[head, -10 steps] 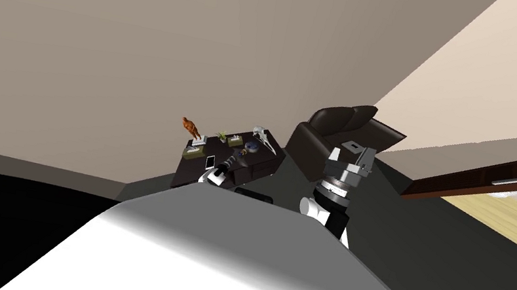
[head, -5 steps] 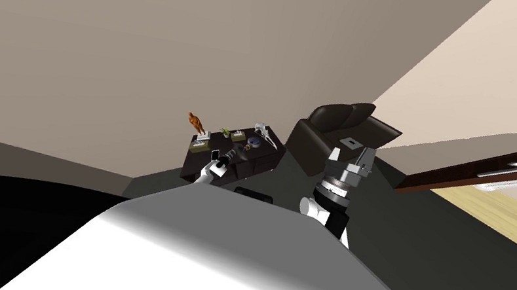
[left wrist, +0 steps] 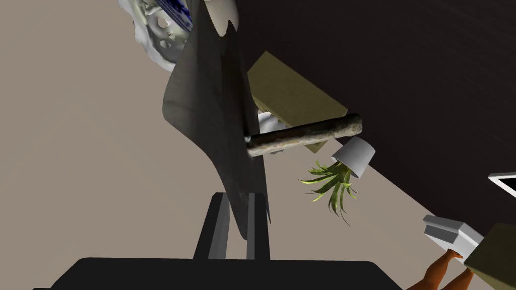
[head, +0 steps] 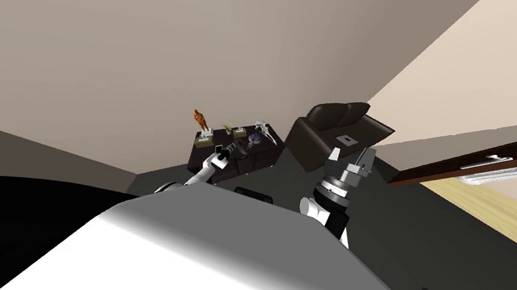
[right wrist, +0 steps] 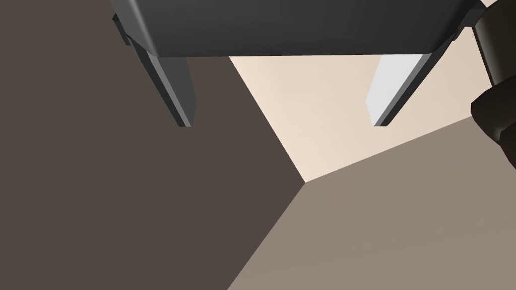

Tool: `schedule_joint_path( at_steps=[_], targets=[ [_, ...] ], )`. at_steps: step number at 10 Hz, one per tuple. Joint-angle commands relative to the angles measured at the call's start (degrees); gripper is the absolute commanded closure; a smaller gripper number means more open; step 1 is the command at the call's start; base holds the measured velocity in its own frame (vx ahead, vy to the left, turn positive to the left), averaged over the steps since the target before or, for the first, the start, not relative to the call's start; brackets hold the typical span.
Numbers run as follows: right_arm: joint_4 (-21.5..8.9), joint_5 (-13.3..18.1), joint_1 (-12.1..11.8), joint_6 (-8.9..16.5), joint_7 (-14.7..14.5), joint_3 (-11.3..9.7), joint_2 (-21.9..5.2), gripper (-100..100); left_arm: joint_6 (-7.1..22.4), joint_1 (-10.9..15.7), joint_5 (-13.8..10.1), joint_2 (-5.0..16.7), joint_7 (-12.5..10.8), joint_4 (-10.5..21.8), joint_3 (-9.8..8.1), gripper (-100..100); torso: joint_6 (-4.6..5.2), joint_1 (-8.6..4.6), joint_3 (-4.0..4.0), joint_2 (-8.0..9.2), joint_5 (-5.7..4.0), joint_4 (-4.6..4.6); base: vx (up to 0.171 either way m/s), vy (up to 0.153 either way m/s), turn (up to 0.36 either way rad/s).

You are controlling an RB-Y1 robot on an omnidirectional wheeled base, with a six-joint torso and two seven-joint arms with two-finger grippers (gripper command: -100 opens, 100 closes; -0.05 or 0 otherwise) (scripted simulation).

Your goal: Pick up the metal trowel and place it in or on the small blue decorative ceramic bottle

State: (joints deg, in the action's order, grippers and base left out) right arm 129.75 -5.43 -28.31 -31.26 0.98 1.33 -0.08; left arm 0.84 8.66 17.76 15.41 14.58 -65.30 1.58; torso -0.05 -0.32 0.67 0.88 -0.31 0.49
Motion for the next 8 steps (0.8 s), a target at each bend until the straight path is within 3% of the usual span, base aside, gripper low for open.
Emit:
schedule_joint_path(
  at_steps=[1,7,8],
  targets=[
    [0.0,0.0,0.0,0.0,0.0,0.0,0.0,0,1.1,2.4,0.0,-0.2,1.3,1.0,-0.85,100,0.0,0.0,0.0,0.0,0.0,0.0,-0.137,0.015,-0.035],
    [0.0,0.0,0.0,0.0,0.0,0.0,0.0,0,6.8,9.4,-2.5,0.0,3.3,2.6,-1.77,100,0.12,0.0,-0.27,-0.49,-0.01,-0.09,-0.053,0.027,-0.06],
    [0.0,0.0,0.0,0.0,0.0,0.0,0.0,0,6.8,9.4,-2.5,0.0,3.3,2.6,-1.77,100,0.13,0.02,-0.27,-0.5,-0.01,-0.09,-0.019,0.032,-0.033]
  ],
)
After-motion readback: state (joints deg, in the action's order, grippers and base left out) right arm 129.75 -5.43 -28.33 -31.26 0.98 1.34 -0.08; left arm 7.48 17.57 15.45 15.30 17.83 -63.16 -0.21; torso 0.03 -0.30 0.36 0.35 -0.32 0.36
